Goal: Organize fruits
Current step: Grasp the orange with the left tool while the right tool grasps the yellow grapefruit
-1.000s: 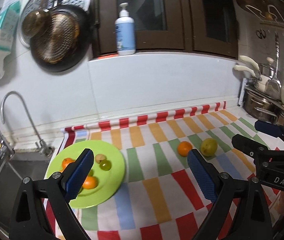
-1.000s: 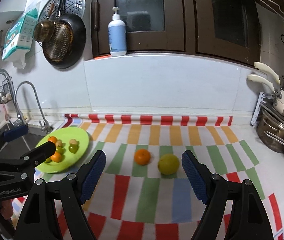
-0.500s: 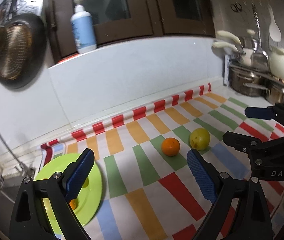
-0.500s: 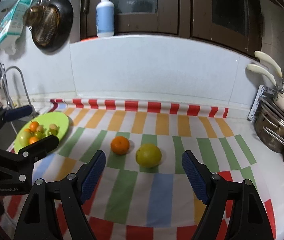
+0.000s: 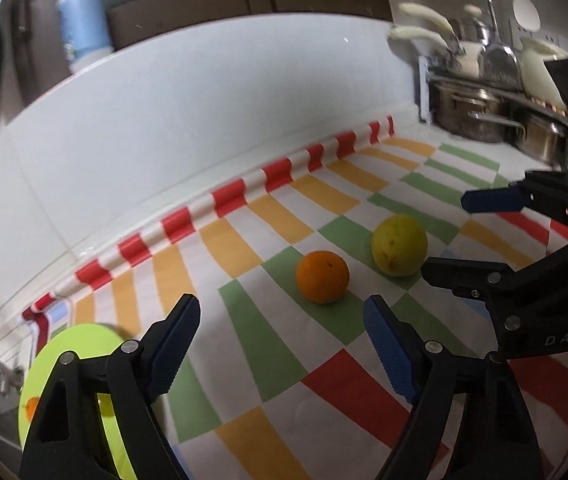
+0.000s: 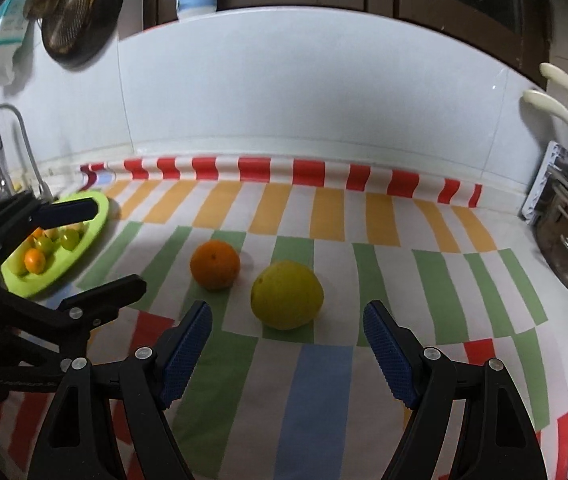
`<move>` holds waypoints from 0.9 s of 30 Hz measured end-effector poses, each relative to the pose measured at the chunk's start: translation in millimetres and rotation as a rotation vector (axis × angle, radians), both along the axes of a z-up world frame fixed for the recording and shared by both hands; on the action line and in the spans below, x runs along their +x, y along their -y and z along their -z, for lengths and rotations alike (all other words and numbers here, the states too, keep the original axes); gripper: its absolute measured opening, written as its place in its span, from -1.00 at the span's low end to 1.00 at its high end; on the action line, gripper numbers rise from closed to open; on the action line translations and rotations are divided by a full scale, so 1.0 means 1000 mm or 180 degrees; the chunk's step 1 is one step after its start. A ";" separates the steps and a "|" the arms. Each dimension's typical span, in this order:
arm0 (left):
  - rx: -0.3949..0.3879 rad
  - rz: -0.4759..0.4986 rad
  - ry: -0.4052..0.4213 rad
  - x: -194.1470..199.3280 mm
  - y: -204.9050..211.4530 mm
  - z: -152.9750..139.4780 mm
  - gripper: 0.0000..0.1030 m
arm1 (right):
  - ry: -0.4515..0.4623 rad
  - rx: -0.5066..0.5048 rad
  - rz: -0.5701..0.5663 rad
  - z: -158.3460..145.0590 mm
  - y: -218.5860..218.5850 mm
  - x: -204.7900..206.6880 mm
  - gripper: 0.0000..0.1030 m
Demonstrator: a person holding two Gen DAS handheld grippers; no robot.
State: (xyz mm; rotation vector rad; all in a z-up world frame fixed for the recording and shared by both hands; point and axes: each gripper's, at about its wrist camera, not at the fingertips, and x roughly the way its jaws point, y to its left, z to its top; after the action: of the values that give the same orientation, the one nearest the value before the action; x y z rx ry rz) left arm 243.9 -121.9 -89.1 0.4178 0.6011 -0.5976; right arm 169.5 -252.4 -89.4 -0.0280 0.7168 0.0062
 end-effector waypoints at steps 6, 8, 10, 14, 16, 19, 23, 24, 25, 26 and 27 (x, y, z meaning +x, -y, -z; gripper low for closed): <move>0.0140 0.0199 -0.0098 0.016 0.016 0.018 0.51 | -0.0140 -0.0077 -0.0099 0.017 0.005 0.017 0.46; 0.0154 0.0256 -0.0141 0.020 0.020 0.022 0.49 | -0.0186 -0.0124 -0.0161 0.020 0.006 0.023 0.43; 0.0181 0.0315 -0.0175 0.025 0.024 0.025 0.49 | -0.0205 -0.0161 -0.0211 0.022 0.007 0.027 0.43; 0.0211 0.0368 -0.0217 0.032 0.030 0.027 0.41 | -0.0214 -0.0237 -0.0357 0.023 0.003 0.034 0.42; 0.0219 0.0373 -0.0283 0.038 0.033 0.030 0.37 | -0.0230 -0.0248 -0.0415 0.025 0.003 0.039 0.35; 0.0211 0.0388 -0.0350 0.042 0.037 0.032 0.31 | -0.0269 -0.0191 -0.0454 0.026 0.004 0.044 0.26; 0.0190 0.0382 -0.0476 0.049 0.043 0.034 0.20 | -0.0340 -0.0019 -0.0459 0.030 0.011 0.050 0.16; 0.0172 0.0375 -0.0517 0.050 0.043 0.034 0.17 | -0.0355 0.0042 -0.0453 0.031 0.013 0.051 0.11; 0.0153 0.0370 -0.0548 0.051 0.044 0.034 0.07 | -0.0380 0.0113 -0.0458 0.032 0.015 0.052 0.06; 0.0146 0.0369 -0.0565 0.052 0.045 0.034 -0.05 | -0.0384 0.0143 -0.0455 0.032 0.015 0.052 0.04; 0.0125 0.0376 -0.0600 0.052 0.045 0.034 -0.10 | -0.0382 0.0154 -0.0438 0.032 0.015 0.052 0.04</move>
State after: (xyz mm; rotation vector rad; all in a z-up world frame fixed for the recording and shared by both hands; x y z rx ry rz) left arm 295.7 -167.2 -123.5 0.4388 0.7728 -0.7445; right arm 221.1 -267.1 -121.2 -0.0307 0.8335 0.1580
